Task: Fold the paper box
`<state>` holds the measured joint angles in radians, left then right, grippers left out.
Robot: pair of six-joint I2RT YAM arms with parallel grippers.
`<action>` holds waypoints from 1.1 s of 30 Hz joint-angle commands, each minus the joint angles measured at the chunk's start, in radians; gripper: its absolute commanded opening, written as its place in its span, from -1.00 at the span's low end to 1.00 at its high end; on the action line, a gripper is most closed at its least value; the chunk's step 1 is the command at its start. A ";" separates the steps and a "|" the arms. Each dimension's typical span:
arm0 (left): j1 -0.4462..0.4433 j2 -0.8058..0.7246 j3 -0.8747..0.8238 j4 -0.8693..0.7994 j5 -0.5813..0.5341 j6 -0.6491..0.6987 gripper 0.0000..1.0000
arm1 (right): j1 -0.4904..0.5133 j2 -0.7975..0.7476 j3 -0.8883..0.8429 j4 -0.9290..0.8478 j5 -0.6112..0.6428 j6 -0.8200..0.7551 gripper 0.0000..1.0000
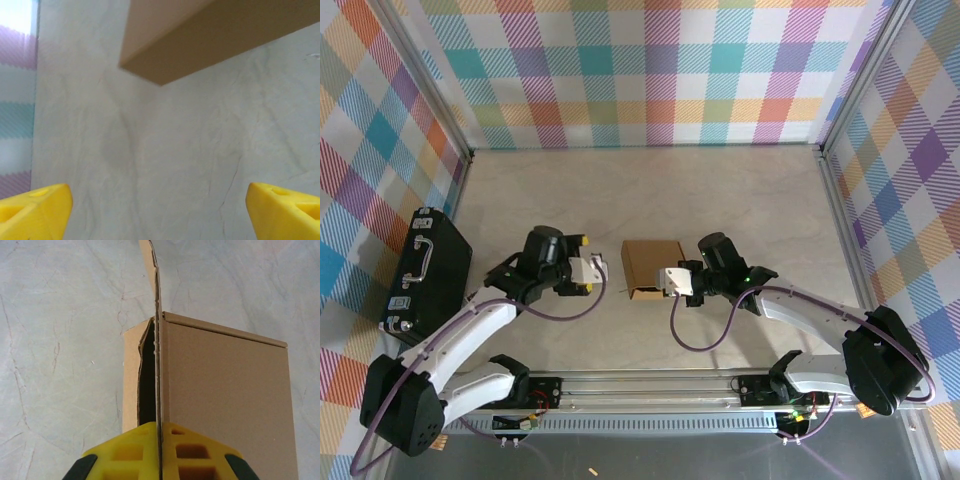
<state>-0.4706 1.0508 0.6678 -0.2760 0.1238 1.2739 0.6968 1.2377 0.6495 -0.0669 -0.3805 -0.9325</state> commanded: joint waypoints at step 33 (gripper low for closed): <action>-0.279 0.112 -0.043 0.263 0.078 -0.130 0.29 | -0.113 -0.047 0.076 -0.102 -0.398 0.044 -1.00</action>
<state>-0.7292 1.1709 0.5888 0.0196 0.1455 1.1862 0.5804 1.1912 0.6796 -0.1432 -0.6720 -0.8978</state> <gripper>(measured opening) 0.663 0.069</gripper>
